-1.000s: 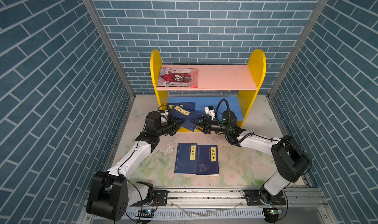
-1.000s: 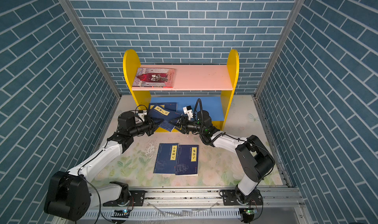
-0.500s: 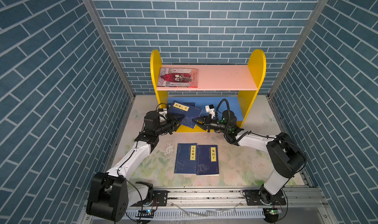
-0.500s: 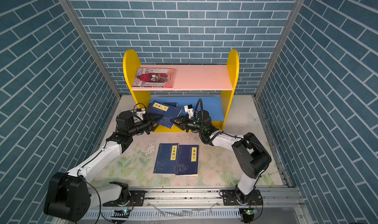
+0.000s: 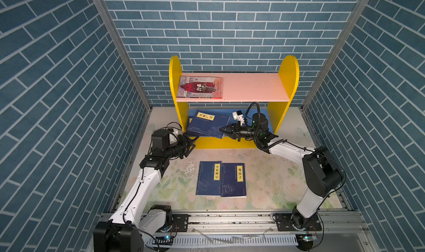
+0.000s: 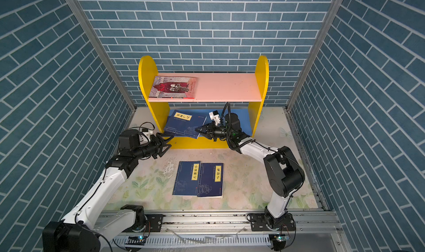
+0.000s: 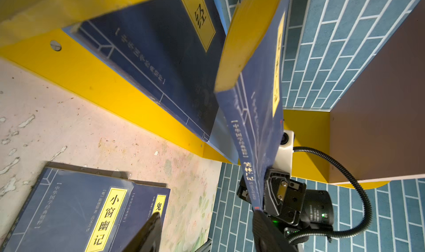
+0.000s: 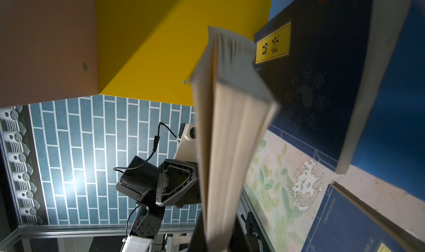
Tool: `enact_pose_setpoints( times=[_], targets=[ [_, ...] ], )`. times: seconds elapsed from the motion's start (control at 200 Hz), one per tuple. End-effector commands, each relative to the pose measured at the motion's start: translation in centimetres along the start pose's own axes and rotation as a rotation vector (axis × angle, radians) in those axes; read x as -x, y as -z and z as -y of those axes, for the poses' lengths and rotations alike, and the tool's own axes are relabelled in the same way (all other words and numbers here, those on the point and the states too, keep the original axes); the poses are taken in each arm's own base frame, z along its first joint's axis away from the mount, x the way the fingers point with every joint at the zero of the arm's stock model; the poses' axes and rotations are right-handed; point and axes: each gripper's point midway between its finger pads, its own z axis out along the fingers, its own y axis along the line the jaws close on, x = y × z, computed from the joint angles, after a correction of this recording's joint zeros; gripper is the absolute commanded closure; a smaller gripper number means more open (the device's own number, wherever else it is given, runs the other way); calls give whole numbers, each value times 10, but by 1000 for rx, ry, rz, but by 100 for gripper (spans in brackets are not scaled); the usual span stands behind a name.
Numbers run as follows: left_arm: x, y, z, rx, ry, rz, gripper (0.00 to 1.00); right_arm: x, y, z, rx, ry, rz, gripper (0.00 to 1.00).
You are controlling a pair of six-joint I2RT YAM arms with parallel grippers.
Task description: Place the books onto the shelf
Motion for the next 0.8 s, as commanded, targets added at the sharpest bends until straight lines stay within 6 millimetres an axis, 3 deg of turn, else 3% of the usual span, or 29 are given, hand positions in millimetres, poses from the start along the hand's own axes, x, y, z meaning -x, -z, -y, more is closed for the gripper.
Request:
enact_pose_setpoints(
  times=[0.0, 0.335, 0.795],
  targets=[
    [-2, 1, 0, 3, -13, -18, 35, -13, -3, 8, -60, 78, -112, 100],
    [4, -8, -2, -7, 12, -13, 35, 2, -10, 25, -75, 72, -119, 100],
    [10, -15, -2, -10, 11, -17, 34, 29, -19, 31, -57, 70, -104, 98]
  ],
)
